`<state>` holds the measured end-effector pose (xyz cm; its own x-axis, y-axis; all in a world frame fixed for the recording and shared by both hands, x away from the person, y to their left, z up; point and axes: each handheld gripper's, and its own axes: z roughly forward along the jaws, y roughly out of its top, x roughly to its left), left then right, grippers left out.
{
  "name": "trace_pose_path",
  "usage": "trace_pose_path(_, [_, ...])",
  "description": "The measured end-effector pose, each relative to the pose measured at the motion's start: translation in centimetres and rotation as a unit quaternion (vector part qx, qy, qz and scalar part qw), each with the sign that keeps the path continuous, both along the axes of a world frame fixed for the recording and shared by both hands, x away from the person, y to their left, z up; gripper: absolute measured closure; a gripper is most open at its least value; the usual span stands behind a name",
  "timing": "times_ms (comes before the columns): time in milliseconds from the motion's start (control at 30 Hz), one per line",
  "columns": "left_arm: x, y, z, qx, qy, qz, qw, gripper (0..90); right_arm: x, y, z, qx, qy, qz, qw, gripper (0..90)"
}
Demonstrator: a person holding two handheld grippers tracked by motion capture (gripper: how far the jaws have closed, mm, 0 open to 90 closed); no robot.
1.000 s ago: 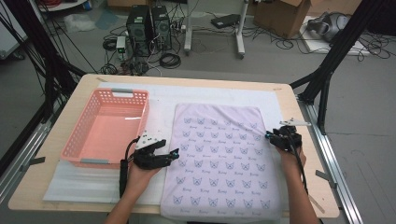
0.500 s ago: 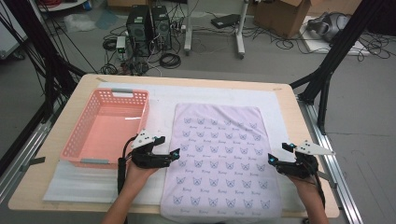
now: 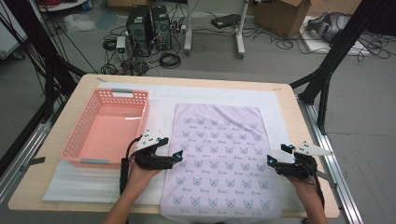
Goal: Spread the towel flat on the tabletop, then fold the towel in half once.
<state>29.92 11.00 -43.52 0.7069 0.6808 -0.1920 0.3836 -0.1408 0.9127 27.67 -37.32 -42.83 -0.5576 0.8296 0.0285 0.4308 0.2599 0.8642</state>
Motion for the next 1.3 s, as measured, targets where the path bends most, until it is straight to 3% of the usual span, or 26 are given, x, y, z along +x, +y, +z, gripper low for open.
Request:
trace_pose_path(400, [0.3, 0.0, -0.3, 0.003, 0.014, 0.001, 0.9999, 22.9, 0.4, 0.3, -0.5, 0.002, 0.008, 0.0, 1.0, 21.6])
trace_pose_path(567, [0.8, 0.0, 0.0, 0.004, 0.02, 0.036, 0.9991, 22.1, 1.0, 0.2, -0.8, -0.002, 0.017, -0.002, 0.9999, 20.2])
trace_pose_path(667, [1.3, -0.4, 0.2, 0.011, 0.021, 0.041, 0.9989, 19.8, 1.4, 0.2, -0.9, 0.003, 0.021, 0.0, 0.9998, 19.9])
trace_pose_path(800, [2.7, -1.3, 0.2, 0.036, 0.04, 0.048, 0.9974, 20.4, 2.3, 0.2, -1.0, 0.01, 0.035, 0.003, 0.9993, 19.0])
trace_pose_path(1000, [4.9, -2.4, 1.0, 0.056, 0.034, 0.061, 0.996, 24.8, 3.8, 0.3, -0.8, 0.008, 0.048, 0.002, 0.9988, 19.0])
trace_pose_path(1067, [5.8, -2.5, 1.3, 0.061, 0.034, 0.072, 0.9949, 25.4, 4.8, 0.1, -1.0, 0.008, 0.064, -0.004, 0.9979, 19.0])
trace_pose_path(1200, [7.9, -2.2, 1.3, 0.068, 0.056, 0.095, 0.9916, 26.9, 6.4, -0.1, -1.2, 0.009, 0.092, -0.008, 0.9957, 19.0])
trace_pose_path(1300, [9.2, -2.2, 1.1, 0.076, 0.071, 0.108, 0.9887, 27.8, 7.6, -0.1, -1.0, 0.01, 0.1, -0.018, 0.9948, 19.1])
